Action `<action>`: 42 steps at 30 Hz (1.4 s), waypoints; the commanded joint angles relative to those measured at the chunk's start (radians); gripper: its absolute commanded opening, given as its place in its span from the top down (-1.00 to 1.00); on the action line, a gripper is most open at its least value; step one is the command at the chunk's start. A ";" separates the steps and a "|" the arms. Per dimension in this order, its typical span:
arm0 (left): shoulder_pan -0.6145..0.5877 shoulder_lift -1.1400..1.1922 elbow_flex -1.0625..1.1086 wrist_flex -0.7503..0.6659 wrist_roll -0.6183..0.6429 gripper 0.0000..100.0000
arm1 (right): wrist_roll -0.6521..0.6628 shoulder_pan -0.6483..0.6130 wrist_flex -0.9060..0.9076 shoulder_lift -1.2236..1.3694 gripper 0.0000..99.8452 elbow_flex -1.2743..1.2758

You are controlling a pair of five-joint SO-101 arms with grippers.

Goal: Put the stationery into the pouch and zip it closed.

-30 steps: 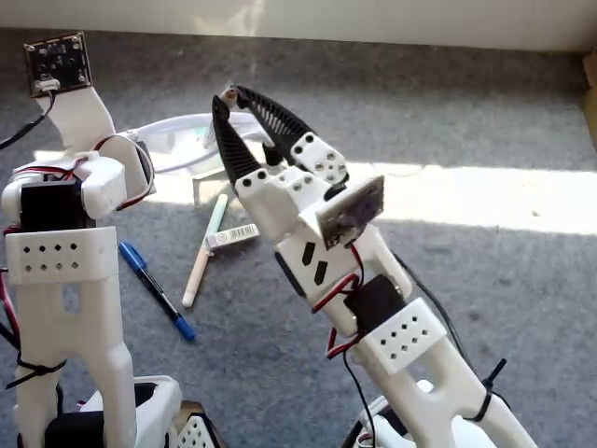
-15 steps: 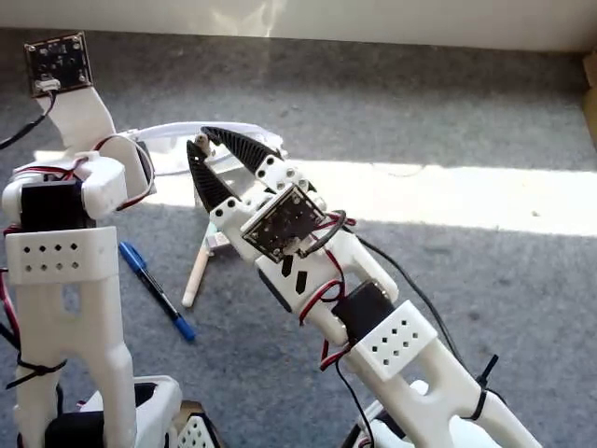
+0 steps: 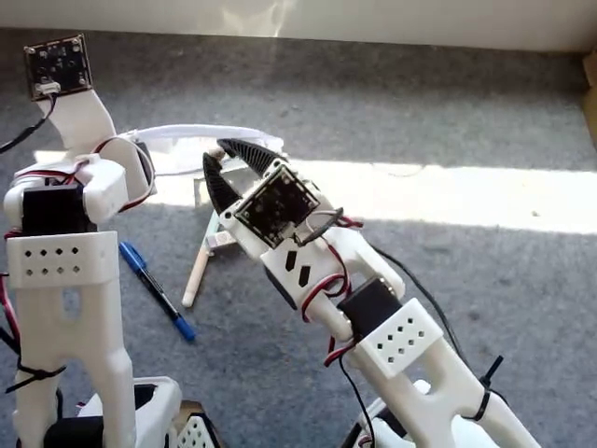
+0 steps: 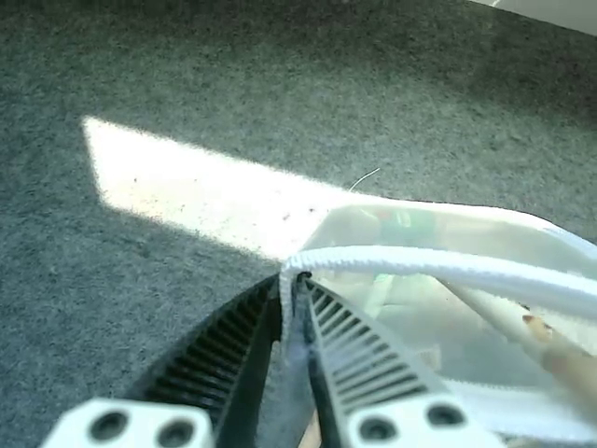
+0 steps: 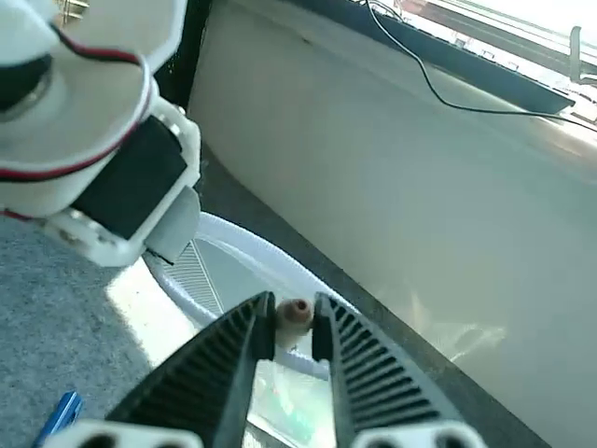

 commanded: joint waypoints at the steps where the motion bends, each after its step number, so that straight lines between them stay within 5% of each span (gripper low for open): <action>1: -0.008 0.002 0.005 -0.017 -0.011 0.96 | 0.003 0.018 0.050 -0.008 0.75 -0.074; 9: -0.013 0.002 0.005 -0.014 -0.011 0.96 | -0.092 0.021 0.120 -0.012 0.75 -0.122; 23: -0.105 0.001 -0.024 -0.018 -0.005 0.96 | -0.325 0.019 0.587 -0.001 0.75 -0.483; 42: -0.216 0.001 -0.041 -0.018 0.037 0.97 | -0.321 0.016 0.960 0.291 0.75 -0.707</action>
